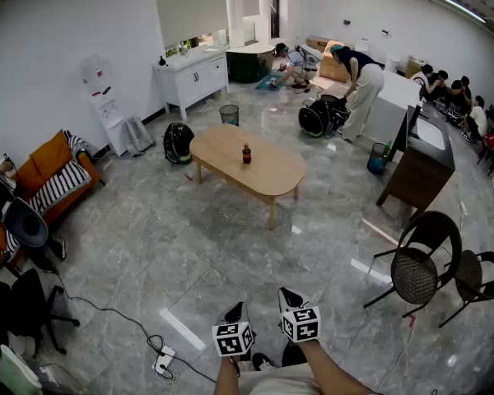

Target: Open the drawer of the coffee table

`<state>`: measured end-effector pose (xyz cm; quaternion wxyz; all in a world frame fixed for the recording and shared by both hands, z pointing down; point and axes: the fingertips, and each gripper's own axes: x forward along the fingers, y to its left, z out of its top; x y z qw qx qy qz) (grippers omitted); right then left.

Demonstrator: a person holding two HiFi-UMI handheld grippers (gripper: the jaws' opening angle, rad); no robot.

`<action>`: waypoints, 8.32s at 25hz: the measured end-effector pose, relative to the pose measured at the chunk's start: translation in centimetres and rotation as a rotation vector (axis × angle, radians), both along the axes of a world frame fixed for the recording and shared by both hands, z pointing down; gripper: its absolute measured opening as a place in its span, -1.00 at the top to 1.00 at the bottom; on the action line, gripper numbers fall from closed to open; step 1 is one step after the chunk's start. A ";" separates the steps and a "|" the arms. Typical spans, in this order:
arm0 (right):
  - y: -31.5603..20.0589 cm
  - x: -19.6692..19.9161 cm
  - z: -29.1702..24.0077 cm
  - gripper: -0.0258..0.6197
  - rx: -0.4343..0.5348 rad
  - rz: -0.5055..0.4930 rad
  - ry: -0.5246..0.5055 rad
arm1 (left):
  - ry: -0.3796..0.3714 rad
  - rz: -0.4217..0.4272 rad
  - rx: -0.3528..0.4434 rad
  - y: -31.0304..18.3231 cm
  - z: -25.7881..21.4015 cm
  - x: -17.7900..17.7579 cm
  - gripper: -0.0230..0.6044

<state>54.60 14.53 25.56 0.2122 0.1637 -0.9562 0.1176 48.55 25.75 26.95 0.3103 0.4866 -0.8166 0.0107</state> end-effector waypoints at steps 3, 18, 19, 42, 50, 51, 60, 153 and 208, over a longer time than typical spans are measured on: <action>0.2 0.7 -0.2 0.87 0.014 -0.001 -0.001 | -0.003 0.007 0.004 -0.1 0.1 0.7 0.89; 0.8 2.3 -0.1 0.87 -0.026 0.026 -0.025 | 0.017 0.008 0.015 0.8 0.4 2.1 0.89; 0.6 2.0 -0.4 0.87 -0.031 0.025 -0.037 | 0.014 0.006 0.016 0.4 0.3 1.7 0.89; -7.1 -7.6 -5.8 0.87 -0.134 -0.027 -0.097 | -0.106 0.022 0.048 -7.4 -9.9 -7.7 0.89; -10.1 -14.3 -9.8 0.87 -0.103 -0.121 -0.189 | -0.158 0.003 0.004 -10.8 -10.9 -13.1 0.89; -10.6 -14.9 -9.8 0.87 -0.097 -0.128 -0.189 | -0.171 0.002 0.002 -11.4 -11.3 -13.8 0.89; -16.3 -19.1 -10.0 0.87 -0.108 -0.112 -0.192 | -0.198 -0.015 -0.005 -15.3 -12.5 -17.6 0.89; -23.5 -54.0 -0.4 0.87 -0.175 0.268 -0.006 | 0.018 0.134 0.146 -19.7 -5.0 -61.8 0.89; -38.9 -63.9 0.3 0.87 -0.187 0.861 0.015 | -0.009 0.760 0.020 -45.5 -3.1 -78.7 0.89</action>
